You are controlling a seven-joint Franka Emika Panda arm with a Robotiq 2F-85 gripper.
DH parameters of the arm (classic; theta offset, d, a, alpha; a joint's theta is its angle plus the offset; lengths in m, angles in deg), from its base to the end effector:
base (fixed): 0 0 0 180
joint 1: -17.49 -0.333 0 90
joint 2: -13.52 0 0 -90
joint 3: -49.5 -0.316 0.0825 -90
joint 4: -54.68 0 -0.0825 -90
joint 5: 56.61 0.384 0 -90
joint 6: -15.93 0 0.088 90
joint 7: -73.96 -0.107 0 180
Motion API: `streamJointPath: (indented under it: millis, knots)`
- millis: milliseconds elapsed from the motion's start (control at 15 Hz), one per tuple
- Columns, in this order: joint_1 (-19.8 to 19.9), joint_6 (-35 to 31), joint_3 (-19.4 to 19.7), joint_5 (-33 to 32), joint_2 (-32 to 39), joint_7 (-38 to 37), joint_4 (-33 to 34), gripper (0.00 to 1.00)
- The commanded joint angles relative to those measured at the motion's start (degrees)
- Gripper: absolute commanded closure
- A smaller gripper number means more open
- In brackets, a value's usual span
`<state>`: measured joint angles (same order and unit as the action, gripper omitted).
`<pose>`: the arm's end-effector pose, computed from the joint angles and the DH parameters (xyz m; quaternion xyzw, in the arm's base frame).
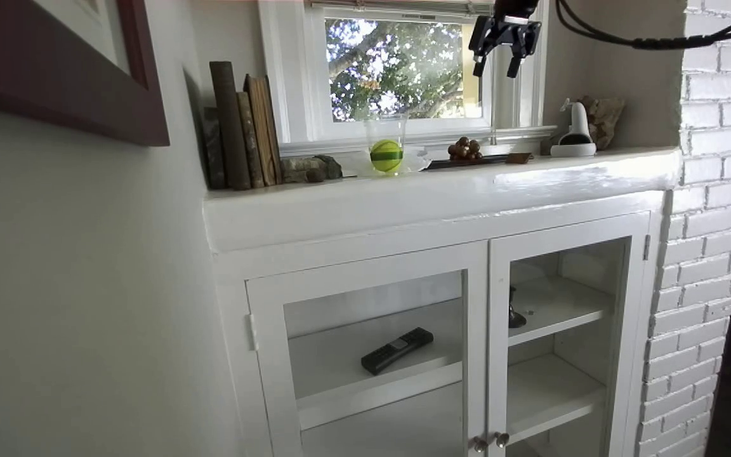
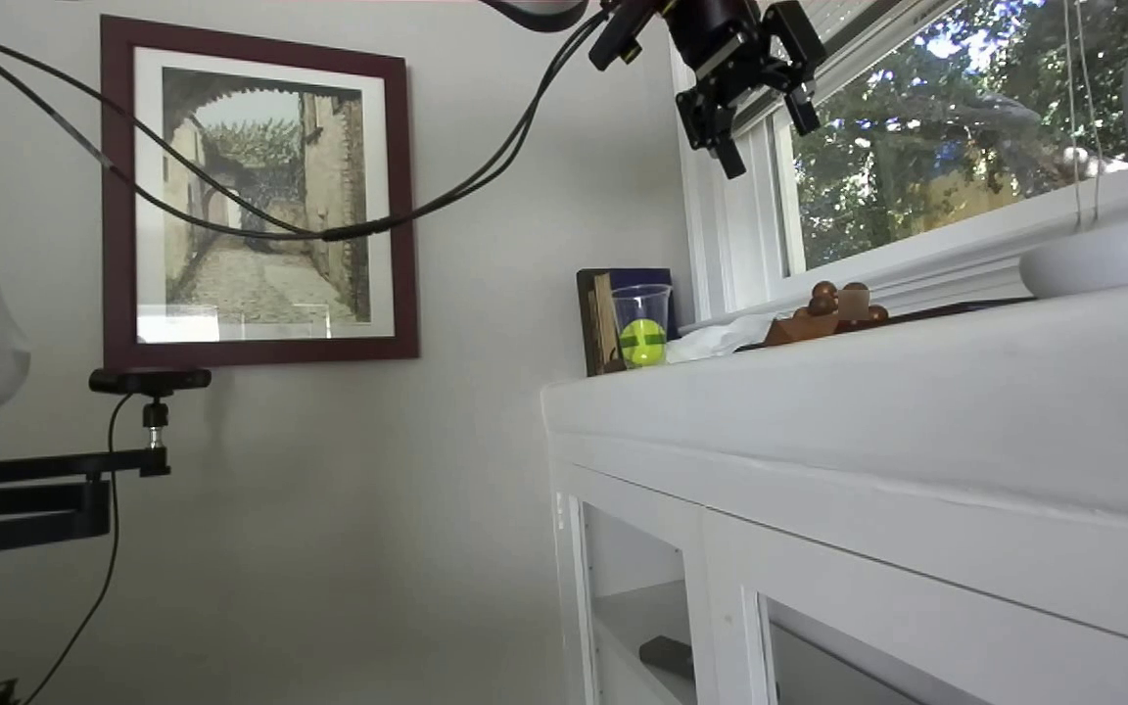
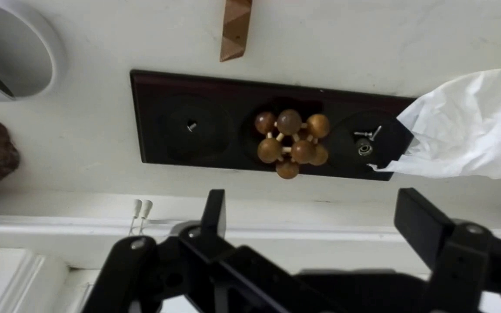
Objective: Rotate the wooden balls on the windowsill.
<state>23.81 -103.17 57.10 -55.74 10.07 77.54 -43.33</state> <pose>0.5600 -0.1404 0.6440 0.9729 -0.0910 0.2115 0.0212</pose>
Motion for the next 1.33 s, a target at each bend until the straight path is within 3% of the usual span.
streamJointPath:
  millis: [0, 333, 733, 800, 1267]
  knots:
    - [0.2, 0.3, -0.1, 2.4, 5.2, 1.1, 5.9, 0.00]
    - [0.8, 1.6, -0.1, 4.3, 8.7, -3.0, 7.4, 0.00]
    - [0.1, 1.4, 0.2, -0.1, 11.7, -18.6, 7.4, 0.00]
    - [0.5, 1.1, -0.1, 1.2, 10.3, -13.5, 5.6, 0.00]
    - [0.3, 0.6, 0.0, 0.4, 11.6, -18.3, 6.4, 0.00]
